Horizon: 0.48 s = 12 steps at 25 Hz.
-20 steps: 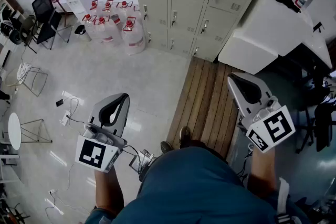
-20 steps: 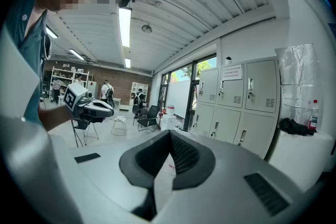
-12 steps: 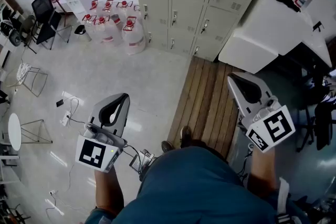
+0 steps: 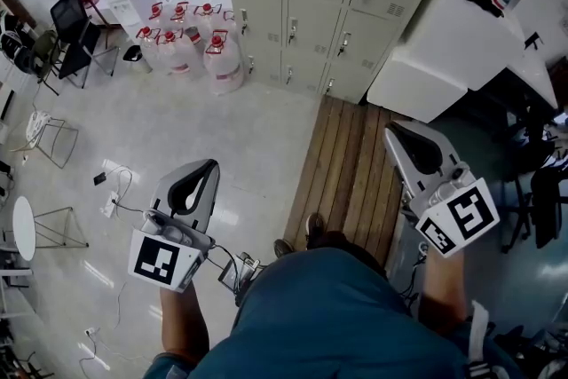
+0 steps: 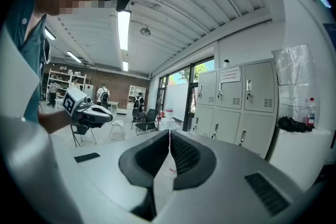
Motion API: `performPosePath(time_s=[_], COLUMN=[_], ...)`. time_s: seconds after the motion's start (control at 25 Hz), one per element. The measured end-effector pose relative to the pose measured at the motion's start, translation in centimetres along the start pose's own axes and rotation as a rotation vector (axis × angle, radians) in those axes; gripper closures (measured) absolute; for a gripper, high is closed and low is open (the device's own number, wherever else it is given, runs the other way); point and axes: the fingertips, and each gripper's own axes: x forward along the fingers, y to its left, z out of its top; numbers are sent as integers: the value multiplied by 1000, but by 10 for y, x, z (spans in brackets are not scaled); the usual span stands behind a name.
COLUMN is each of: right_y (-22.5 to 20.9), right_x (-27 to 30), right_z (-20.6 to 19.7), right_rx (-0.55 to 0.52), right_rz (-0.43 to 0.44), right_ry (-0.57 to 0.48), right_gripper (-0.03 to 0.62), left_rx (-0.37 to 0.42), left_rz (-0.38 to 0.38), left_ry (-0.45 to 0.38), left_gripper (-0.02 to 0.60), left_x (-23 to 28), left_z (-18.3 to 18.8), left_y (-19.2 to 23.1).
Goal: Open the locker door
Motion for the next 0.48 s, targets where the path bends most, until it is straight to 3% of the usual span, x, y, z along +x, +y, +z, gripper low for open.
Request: performPosePath(time_s=[0.28, 0.48], right_y=[-20, -57], right_x=[-10, -3], right_z=[2, -1], right_rx=[36, 67], right_rz=[-64, -91], right_ry=[-35, -57], right_gripper=[557, 557], left_rx=[1, 2], left_rz=[-34, -6], left_ry=[2, 13], left_gripper=[565, 565], left_x=[11, 28], left_z=[-2, 1], left_y=[-3, 6])
